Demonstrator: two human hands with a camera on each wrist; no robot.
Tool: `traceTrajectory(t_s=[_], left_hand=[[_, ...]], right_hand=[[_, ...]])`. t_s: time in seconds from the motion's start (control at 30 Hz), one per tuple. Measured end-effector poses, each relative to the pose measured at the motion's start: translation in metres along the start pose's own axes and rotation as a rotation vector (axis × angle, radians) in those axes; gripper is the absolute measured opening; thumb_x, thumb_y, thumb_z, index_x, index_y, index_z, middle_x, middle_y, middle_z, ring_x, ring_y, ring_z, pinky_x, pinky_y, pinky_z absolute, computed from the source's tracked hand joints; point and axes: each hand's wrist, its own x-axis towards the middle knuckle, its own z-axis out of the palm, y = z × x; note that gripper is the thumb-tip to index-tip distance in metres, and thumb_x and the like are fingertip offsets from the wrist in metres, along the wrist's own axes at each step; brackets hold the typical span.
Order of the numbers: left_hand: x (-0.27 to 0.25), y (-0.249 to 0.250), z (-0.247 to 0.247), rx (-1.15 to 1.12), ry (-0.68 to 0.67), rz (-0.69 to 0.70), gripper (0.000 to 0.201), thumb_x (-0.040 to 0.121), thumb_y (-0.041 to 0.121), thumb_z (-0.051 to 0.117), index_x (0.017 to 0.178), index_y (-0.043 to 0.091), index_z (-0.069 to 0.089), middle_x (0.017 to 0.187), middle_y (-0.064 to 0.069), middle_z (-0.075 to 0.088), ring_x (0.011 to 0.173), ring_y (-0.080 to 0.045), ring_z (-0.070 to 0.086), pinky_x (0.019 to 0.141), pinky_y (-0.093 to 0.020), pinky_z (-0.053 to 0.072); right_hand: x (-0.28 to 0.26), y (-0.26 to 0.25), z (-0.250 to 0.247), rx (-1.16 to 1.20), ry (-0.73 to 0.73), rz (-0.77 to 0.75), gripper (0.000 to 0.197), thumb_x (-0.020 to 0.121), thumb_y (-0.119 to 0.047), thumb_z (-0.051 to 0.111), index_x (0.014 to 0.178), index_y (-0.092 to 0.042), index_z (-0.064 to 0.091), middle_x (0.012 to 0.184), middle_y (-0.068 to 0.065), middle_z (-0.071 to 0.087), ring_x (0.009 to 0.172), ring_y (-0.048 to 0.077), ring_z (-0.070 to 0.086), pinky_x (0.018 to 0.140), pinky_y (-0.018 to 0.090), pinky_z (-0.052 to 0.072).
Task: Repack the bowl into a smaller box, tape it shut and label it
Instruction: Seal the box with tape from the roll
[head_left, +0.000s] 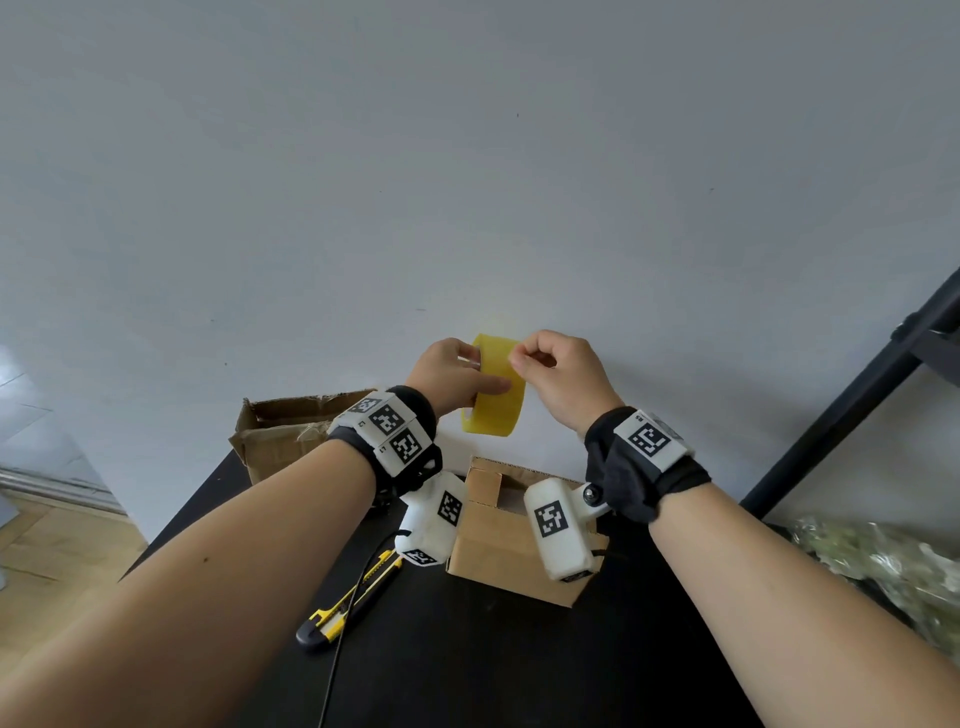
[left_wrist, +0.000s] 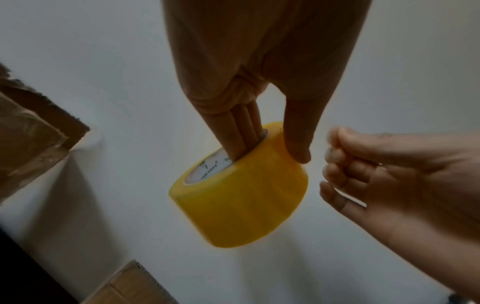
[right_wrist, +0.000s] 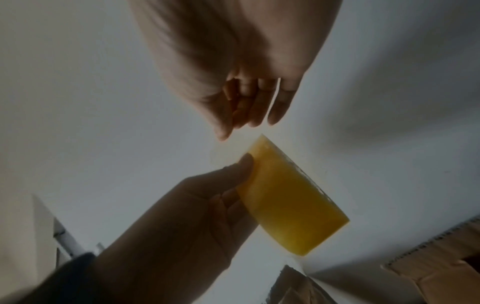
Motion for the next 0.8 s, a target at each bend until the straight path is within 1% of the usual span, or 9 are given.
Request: traceTrajectory(t_s=[0.13,0.2,0.27,0.33,0.43,0.53,0.6,0.7,0.8], left_hand=[[0.000,0.000,-0.002,0.010,0.015,-0.027,0.059,0.070,0.013,0.082,0.118,0.006,0.048,0.109,-0.016,0.063,0.097,-0.030,0.065,0.088,-0.043,0.054],[-0.001,0.000,-0.002,-0.016,0.016,-0.011,0.064,0.073,0.010,0.079,0.126,0.011,0.042,0.104,-0.017,0.063,0.092,-0.030,0.065,0.083,-0.041,0.056],[-0.002,0.000,0.000,-0.048,-0.030,0.015,0.063,0.079,0.005,0.074,0.131,0.017,0.040,0.095,-0.017,0.063,0.084,-0.029,0.064,0.077,-0.037,0.057],[-0.003,0.001,0.003,-0.038,-0.056,0.030,0.054,0.082,0.004,0.070,0.129,0.016,0.047,0.089,-0.013,0.062,0.080,-0.026,0.064,0.075,-0.035,0.057],[-0.002,0.001,0.007,0.025,-0.052,0.033,0.041,0.083,0.007,0.070,0.120,0.014,0.056,0.094,-0.015,0.062,0.087,-0.030,0.064,0.080,-0.039,0.056],[0.000,-0.002,0.007,0.050,-0.055,0.017,0.031,0.084,0.009,0.068,0.111,0.017,0.058,0.099,-0.017,0.063,0.091,-0.031,0.065,0.082,-0.041,0.056],[0.001,-0.006,0.008,0.037,-0.050,-0.003,0.027,0.085,0.009,0.067,0.108,0.017,0.057,0.101,-0.018,0.063,0.091,-0.032,0.065,0.081,-0.041,0.056],[0.002,-0.011,0.011,0.010,-0.023,-0.016,0.023,0.086,0.009,0.067,0.105,0.016,0.057,0.102,-0.020,0.062,0.094,-0.036,0.066,0.081,-0.044,0.056],[0.003,-0.013,0.015,-0.039,-0.010,-0.019,0.018,0.089,0.012,0.063,0.105,0.014,0.055,0.101,-0.019,0.063,0.087,-0.033,0.067,0.077,-0.042,0.058]], right_hand=[[0.000,0.006,-0.004,0.039,0.071,0.001,0.010,0.091,-0.010,0.059,0.085,-0.012,0.068,0.078,-0.006,0.062,0.074,0.007,0.054,0.070,0.015,0.042],[0.000,0.009,-0.007,0.035,0.108,0.004,0.014,0.092,-0.009,0.058,0.091,-0.009,0.072,0.088,-0.005,0.066,0.084,0.007,0.058,0.076,0.012,0.042],[-0.002,0.012,-0.009,0.018,0.127,0.019,0.015,0.091,-0.009,0.059,0.097,-0.010,0.072,0.092,-0.006,0.066,0.084,0.006,0.058,0.078,0.011,0.044],[-0.005,0.016,-0.006,0.008,0.123,0.068,0.018,0.089,-0.009,0.061,0.103,-0.014,0.070,0.089,-0.006,0.066,0.082,0.010,0.059,0.084,0.021,0.050],[-0.009,0.020,-0.002,0.017,0.091,0.140,0.033,0.084,-0.005,0.064,0.114,-0.018,0.066,0.092,-0.004,0.069,0.085,0.016,0.066,0.090,0.036,0.053],[-0.014,0.021,-0.002,0.038,0.067,0.161,0.056,0.081,-0.005,0.068,0.133,-0.019,0.052,0.102,-0.001,0.070,0.089,0.019,0.068,0.091,0.035,0.053],[-0.013,0.024,-0.002,0.055,0.055,0.204,0.069,0.078,-0.007,0.070,0.140,-0.021,0.044,0.105,-0.002,0.070,0.091,0.020,0.068,0.092,0.035,0.052],[-0.012,0.030,0.001,0.019,-0.021,0.294,0.066,0.074,-0.019,0.077,0.134,-0.017,0.050,0.105,-0.001,0.069,0.101,0.021,0.065,0.096,0.040,0.050],[-0.017,0.034,0.006,-0.053,-0.215,0.393,0.042,0.075,-0.029,0.077,0.112,-0.014,0.066,0.100,0.004,0.071,0.097,0.020,0.066,0.094,0.039,0.051]])
